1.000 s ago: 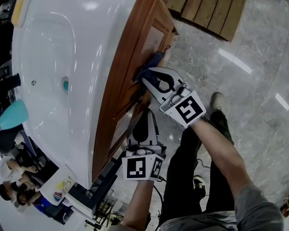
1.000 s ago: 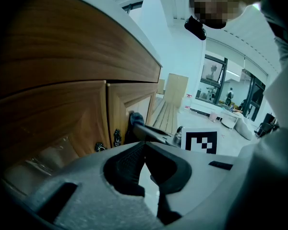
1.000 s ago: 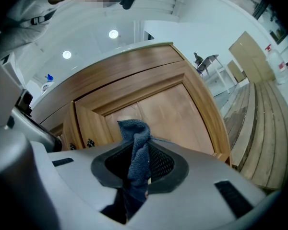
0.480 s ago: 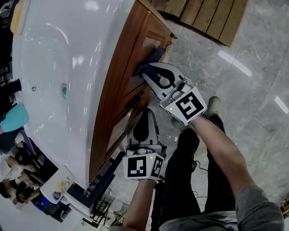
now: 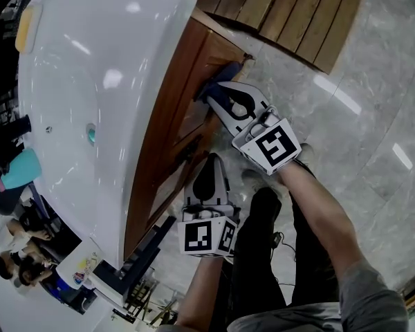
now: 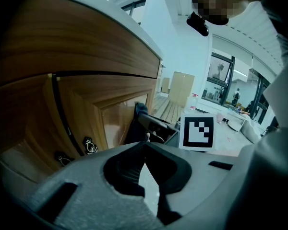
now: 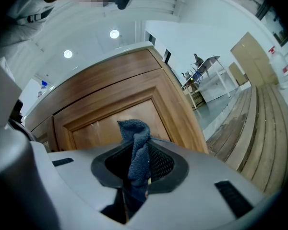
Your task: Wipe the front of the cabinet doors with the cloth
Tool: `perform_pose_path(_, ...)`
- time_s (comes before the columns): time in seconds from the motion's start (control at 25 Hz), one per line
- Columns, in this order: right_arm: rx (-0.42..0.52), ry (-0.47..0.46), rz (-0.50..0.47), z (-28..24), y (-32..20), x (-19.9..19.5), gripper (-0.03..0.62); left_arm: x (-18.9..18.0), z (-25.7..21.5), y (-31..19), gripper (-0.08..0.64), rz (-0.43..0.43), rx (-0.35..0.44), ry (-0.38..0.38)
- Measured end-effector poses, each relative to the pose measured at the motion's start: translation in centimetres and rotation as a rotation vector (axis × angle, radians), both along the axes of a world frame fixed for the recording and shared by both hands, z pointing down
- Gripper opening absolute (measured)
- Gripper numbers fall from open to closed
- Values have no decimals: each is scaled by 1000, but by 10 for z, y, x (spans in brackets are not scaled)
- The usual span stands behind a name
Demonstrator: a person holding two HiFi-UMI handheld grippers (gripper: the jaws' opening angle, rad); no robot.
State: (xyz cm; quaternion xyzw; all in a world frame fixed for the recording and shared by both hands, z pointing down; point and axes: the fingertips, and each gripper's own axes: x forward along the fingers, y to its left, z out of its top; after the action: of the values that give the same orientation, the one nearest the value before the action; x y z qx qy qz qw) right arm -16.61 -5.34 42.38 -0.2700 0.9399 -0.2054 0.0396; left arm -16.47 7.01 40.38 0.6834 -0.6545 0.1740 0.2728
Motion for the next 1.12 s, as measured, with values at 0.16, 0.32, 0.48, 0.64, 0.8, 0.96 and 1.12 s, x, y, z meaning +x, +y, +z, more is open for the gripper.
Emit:
perform_pose_path(0.16, 8, 6, 1, 1, -11, 7, 72, 8, 3, -3, 8, 1, -7, 2)
perform_pose_path(0.32, 30, -9, 27, -3, -28, 16, 72, 13, 5, -6, 8, -1, -14, -4)
perform_pose_path(0.48, 35, -7, 37, -5, -36, 24, 72, 18, 6, -8, 8, 1, -19, -4)
perform_pose_path(0.64, 46, 1, 41, -5, -43, 30, 72, 24, 6, -10, 8, 7, -23, -2)
perform_pose_path(0.8, 24, -16, 79, -4, -54, 42, 72, 28, 5, -15, 8, 9, -19, -2)
perform_pose_path(0.96, -4, -14, 122, 1, -72, 54, 72, 27, 4, -17, 8, 10, -9, 0)
perform_pose_path(1.12, -17, -4, 126, 1, -79, 59, 72, 29, 3, -14, 8, 3, -13, 1)
